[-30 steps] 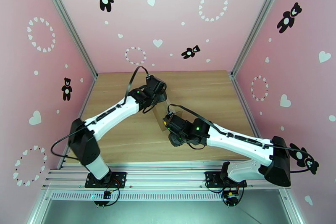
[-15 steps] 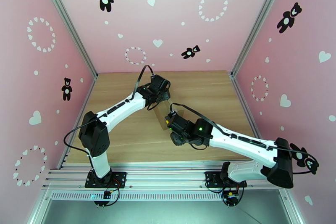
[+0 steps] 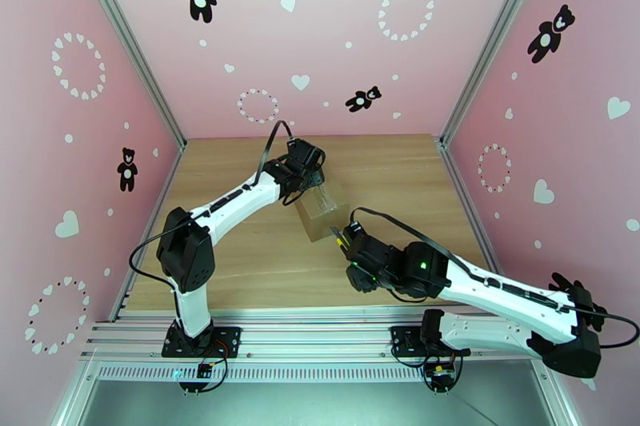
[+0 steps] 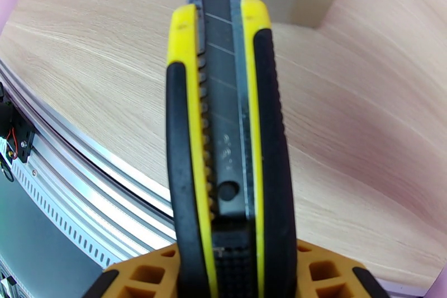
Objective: Unpack the express box
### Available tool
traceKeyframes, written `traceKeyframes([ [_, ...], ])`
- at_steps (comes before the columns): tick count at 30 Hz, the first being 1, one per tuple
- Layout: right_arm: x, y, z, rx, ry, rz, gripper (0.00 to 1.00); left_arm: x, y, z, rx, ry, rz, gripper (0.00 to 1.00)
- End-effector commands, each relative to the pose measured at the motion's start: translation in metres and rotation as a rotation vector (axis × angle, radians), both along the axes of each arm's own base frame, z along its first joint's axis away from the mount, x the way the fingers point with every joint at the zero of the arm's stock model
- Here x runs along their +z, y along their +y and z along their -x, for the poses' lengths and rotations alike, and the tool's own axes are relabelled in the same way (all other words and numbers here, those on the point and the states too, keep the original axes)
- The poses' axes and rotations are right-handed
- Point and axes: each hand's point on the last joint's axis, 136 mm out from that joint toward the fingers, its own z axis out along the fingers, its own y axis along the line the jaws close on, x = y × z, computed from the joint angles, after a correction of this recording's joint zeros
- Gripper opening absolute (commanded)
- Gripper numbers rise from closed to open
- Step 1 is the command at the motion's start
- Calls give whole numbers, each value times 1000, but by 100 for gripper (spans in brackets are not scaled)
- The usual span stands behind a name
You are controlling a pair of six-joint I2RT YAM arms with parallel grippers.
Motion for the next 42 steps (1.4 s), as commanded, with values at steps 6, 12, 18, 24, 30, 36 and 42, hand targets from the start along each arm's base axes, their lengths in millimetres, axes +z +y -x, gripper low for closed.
traceKeyframes([
  [6,7,-16,-2,-47,-37,8,0,-19,7,4,-12,55,-57,54],
  [12,26,-28,-12,-89,-111,-35,0,37,-5,14,-81,-10,74,56],
  [18,54,-33,-33,-117,-215,-46,0,94,-4,39,-142,-72,194,57],
  [24,76,-25,-59,-117,-281,-60,0,115,2,78,-206,-67,315,57],
  [30,93,2,-83,-72,-311,-100,0,116,-25,115,-336,-67,521,56],
  [36,107,34,-92,-16,-302,-177,0,124,-51,135,-442,-113,572,56],
  [42,113,46,-91,-8,-274,-225,0,140,-66,142,-502,-148,624,56],
])
